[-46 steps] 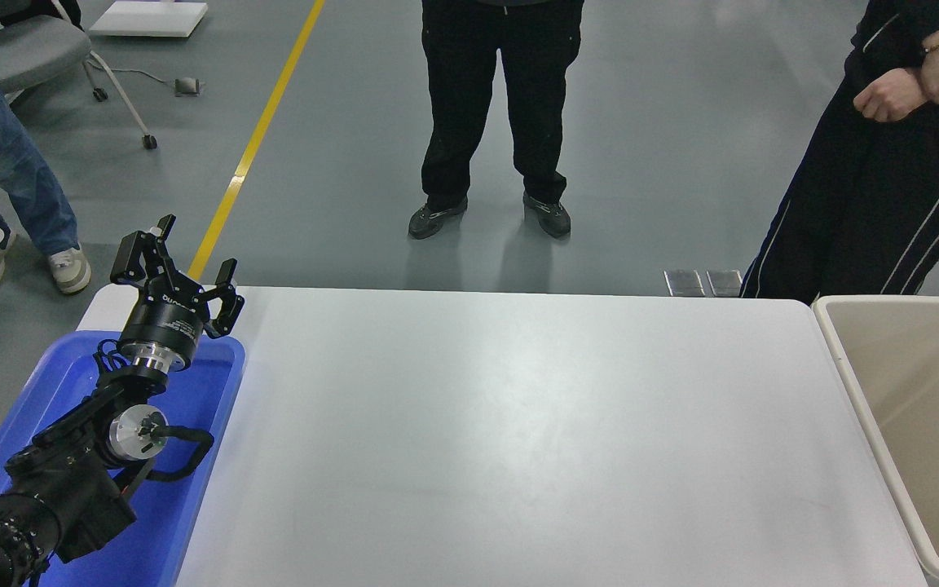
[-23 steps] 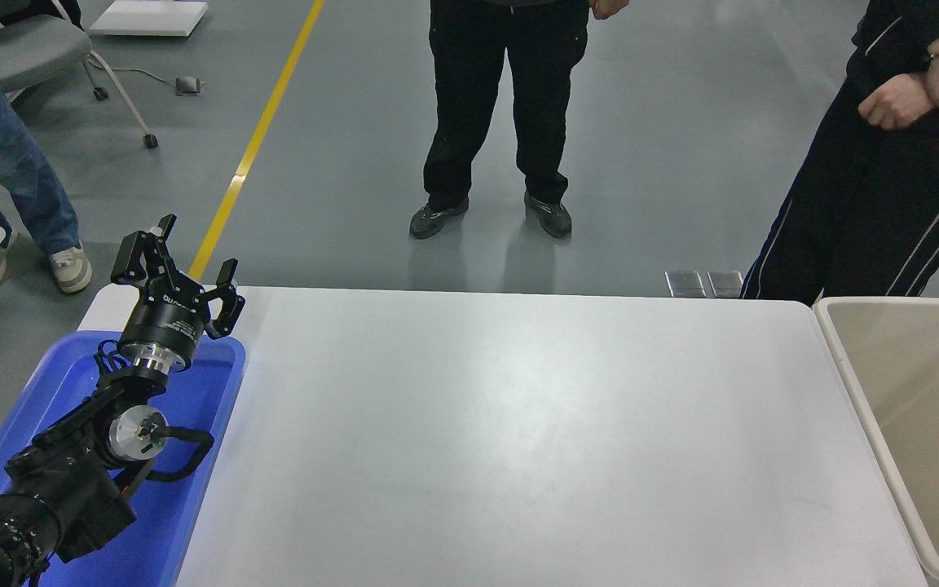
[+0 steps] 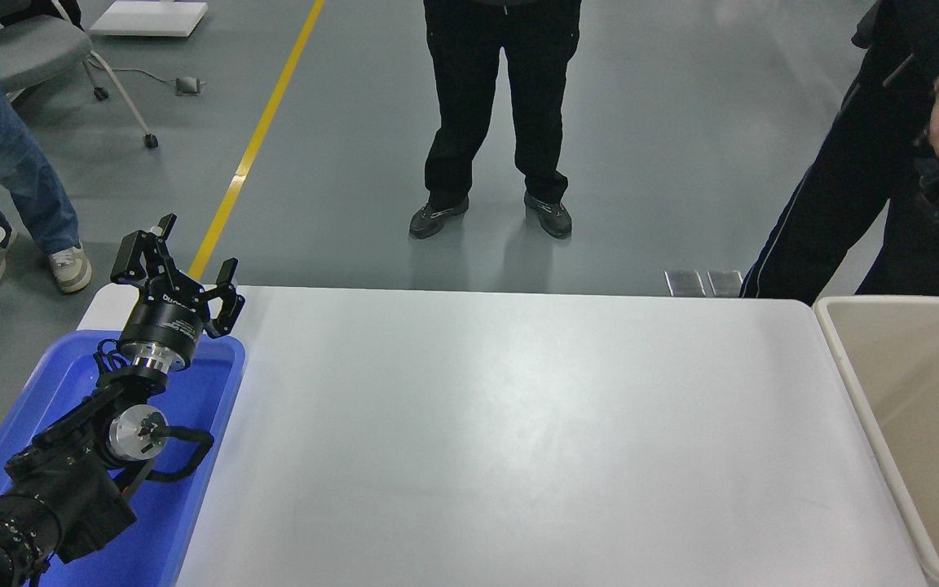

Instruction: Dispose of the paper cup in the dustbin

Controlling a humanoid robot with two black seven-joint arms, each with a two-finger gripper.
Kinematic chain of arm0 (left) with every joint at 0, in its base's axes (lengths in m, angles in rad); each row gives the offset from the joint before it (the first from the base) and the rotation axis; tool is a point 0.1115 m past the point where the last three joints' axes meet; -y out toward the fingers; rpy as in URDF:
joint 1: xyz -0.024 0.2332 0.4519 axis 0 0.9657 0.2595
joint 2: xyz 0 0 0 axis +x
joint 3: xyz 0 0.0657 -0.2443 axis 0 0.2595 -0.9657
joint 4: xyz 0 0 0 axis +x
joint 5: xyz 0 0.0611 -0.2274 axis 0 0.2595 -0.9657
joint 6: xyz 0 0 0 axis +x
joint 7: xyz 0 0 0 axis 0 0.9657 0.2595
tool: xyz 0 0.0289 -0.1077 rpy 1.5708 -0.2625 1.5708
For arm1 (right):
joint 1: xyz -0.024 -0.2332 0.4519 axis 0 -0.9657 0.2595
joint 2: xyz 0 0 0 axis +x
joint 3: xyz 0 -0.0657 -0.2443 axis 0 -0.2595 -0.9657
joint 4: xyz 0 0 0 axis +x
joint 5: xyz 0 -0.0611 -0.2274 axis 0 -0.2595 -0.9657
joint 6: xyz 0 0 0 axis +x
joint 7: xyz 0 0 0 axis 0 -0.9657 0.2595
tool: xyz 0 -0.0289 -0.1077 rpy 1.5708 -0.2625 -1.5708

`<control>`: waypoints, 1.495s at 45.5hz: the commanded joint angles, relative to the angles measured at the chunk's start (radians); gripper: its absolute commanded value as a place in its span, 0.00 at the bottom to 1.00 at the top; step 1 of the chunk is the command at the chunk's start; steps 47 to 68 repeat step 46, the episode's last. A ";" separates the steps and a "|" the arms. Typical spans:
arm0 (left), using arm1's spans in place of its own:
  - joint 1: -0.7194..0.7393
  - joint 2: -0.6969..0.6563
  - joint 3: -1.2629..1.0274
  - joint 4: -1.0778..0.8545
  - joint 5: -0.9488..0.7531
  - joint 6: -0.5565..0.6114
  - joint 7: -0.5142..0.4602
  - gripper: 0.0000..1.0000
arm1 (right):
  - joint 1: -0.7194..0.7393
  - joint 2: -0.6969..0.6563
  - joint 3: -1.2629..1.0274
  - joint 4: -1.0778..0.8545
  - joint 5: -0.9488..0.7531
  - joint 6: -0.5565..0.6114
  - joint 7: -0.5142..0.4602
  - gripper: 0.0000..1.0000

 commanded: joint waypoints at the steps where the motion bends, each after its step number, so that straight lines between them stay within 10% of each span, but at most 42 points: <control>1: 0.000 0.000 0.000 0.000 0.000 0.000 0.000 1.00 | -0.116 0.014 0.136 0.178 0.000 -0.006 0.141 0.99; 34: 0.000 0.000 0.000 0.000 0.000 0.000 0.000 1.00 | -0.411 0.316 0.303 0.172 -0.003 -0.009 0.211 0.99; 68: 0.000 0.000 0.000 0.000 0.000 0.000 0.000 1.00 | -0.425 0.319 0.323 0.172 -0.003 -0.006 0.243 0.99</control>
